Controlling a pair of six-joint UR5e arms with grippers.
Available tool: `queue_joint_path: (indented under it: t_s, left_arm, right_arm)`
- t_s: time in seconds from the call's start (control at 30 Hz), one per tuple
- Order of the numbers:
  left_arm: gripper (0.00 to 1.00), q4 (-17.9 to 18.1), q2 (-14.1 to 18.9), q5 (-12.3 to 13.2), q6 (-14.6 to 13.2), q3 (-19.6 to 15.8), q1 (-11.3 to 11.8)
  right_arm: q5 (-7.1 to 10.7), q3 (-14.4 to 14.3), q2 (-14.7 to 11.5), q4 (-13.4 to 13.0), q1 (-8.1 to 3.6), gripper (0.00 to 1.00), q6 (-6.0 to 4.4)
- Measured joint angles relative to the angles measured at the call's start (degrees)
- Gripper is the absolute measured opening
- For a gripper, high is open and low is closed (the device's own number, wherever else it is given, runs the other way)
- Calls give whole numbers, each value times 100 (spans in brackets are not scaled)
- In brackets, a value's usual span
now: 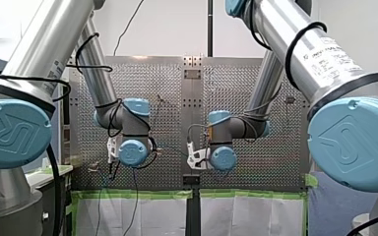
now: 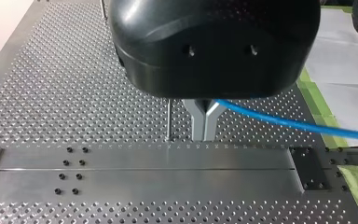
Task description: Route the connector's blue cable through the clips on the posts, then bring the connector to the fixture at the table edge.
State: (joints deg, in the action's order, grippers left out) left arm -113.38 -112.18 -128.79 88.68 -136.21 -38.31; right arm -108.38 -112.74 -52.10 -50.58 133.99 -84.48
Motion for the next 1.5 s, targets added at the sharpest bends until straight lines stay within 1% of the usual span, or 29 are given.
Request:
queue_joint_path:
  t_s: [0.07,0.2,0.27,0.33,0.43,0.57,0.67,0.87,1.0,1.1,1.2,1.37,1.5]
  left_arm:
    - [0,0,0,0,0,0,-1]
    - [0,-38,-51,-10,26,52,31]
    - [0,-88,-75,-7,70,110,45]
    - [0,-171,-46,-6,145,192,57]
    - [0,-292,49,-19,259,308,70]
    - [0,-461,210,-121,328,370,128]
    - [0,-603,350,-249,330,386,193]
    - [0,-791,613,-510,327,435,342]
    - [0,-908,791,-677,294,530,432]
    - [0,-997,923,-755,295,620,503]
    - [0,-1119,1008,-781,291,740,566]
    - [0,-1245,1042,-766,283,936,656]
    - [0,-1341,1042,-667,274,1094,736]
  right_arm:
    - [0,0,1,87,0,0,0]
    - [9,16,-12,166,-3,0,1]
    - [14,67,-63,217,5,0,-25]
    - [11,130,-127,275,21,0,-77]
    - [43,251,-248,390,42,0,-182]
    - [192,412,-437,576,8,0,-362]
    - [313,509,-564,705,-34,0,-451]
    - [556,708,-808,948,-96,0,-475]
    - [700,816,-989,1105,-135,0,-491]
    - [795,932,-1132,1215,-162,0,-498]
    - [846,1046,-1272,1343,-194,0,-500]
    - [937,1159,-1463,1512,-258,0,-501]
    - [956,1228,-1505,1597,-324,0,-501]
